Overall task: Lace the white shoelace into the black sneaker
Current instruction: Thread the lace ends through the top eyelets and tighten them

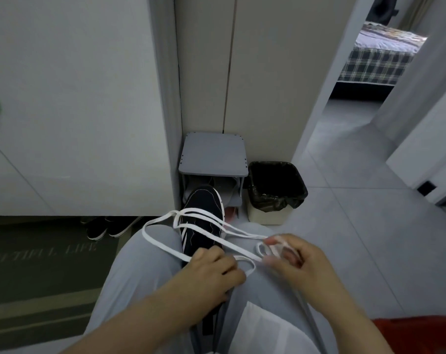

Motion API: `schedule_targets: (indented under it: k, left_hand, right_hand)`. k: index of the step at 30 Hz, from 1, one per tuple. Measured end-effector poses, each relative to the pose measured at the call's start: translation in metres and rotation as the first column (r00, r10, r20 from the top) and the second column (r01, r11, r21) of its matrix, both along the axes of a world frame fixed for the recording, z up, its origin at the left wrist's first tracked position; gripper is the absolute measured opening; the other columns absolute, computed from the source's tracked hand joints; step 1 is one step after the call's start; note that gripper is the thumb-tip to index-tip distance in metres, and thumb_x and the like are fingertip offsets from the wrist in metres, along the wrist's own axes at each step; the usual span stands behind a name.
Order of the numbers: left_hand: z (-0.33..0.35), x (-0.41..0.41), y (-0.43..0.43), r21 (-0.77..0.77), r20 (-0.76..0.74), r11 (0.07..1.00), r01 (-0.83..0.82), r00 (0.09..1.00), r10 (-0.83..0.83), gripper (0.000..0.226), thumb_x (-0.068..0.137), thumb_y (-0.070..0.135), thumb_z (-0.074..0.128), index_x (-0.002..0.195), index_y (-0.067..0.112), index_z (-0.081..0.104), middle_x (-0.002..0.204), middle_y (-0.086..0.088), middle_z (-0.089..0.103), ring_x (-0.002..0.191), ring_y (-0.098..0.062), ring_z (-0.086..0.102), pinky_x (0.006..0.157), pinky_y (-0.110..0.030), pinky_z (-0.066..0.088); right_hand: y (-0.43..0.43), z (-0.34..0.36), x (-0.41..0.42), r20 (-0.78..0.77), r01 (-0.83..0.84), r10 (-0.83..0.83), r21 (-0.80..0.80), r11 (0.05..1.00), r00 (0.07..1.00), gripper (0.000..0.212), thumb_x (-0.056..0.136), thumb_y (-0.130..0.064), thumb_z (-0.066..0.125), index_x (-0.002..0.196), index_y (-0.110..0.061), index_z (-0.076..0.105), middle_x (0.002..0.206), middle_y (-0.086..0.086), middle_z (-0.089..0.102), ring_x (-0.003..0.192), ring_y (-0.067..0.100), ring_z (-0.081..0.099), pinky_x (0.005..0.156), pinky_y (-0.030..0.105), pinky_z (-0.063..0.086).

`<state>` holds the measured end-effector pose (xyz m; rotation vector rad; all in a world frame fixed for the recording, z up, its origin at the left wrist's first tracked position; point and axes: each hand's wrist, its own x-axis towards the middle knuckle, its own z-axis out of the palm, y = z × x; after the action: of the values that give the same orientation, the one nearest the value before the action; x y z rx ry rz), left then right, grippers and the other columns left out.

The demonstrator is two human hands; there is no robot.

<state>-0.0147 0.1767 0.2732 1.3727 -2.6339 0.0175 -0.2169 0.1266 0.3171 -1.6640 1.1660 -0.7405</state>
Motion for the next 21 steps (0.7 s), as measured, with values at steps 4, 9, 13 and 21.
schedule_targets:
  k: [4, 9, 13, 21]
  left_hand:
    - [-0.006, 0.001, 0.005, -0.032, -0.002, 0.999, -0.010, 1.000, 0.010, 0.034, 0.071, 0.030, 0.060, 0.101, 0.028, 0.045, 0.073, 0.015, 0.055, 0.076, -0.007, 0.044, 0.072, -0.021, 0.027]
    - [0.003, -0.003, 0.009, 0.051, -0.016, 0.998, -0.025, 1.000, 0.025, 0.032, 0.070, 0.017, 0.062, 0.093, 0.026, 0.042, 0.072, 0.013, 0.054, 0.066, -0.007, 0.048, 0.068, -0.020, 0.030]
    - [0.041, 0.008, 0.008, 0.369, -0.545, 0.865, -0.342, 0.674, 0.499, 0.018, 0.092, 0.020, 0.053, 0.082, 0.030, 0.041, 0.073, 0.004, 0.056, 0.069, -0.010, 0.056, 0.065, -0.021, 0.043]
    - [0.082, 0.061, -0.020, 0.477, -0.835, 0.789, -0.387, 0.081, 0.544, 0.026, 0.089, -0.005, 0.050, 0.075, 0.007, 0.067, 0.087, 0.005, 0.070, 0.064, -0.012, 0.066, 0.061, -0.014, 0.052]
  right_hand:
    - [0.002, -0.023, 0.012, -0.191, -0.031, 0.012, -0.095, 0.995, 0.982, 0.020, 0.072, -0.020, 0.078, 0.079, -0.037, 0.071, 0.087, -0.024, 0.062, 0.077, -0.003, 0.059, 0.067, 0.008, 0.041]
    - [-0.005, -0.030, 0.015, -0.251, 0.078, -0.112, -0.143, 0.987, 0.962, 0.018, 0.085, -0.022, 0.064, 0.069, -0.029, 0.065, 0.060, -0.009, 0.062, 0.060, -0.001, 0.055, 0.057, 0.013, 0.040]
    - [0.000, -0.022, 0.015, -0.330, 0.109, -0.167, -0.187, 0.976, 0.929, 0.017, 0.086, -0.027, 0.062, 0.070, -0.029, 0.060, 0.055, -0.005, 0.056, 0.058, -0.001, 0.051, 0.053, 0.016, 0.038]
    - [-0.005, -0.002, 0.086, -0.508, -0.155, 0.015, -0.234, 0.960, 0.861, 0.020, 0.086, -0.045, 0.056, 0.101, -0.033, 0.054, 0.090, -0.007, 0.066, 0.085, 0.012, 0.061, 0.073, 0.028, 0.048]
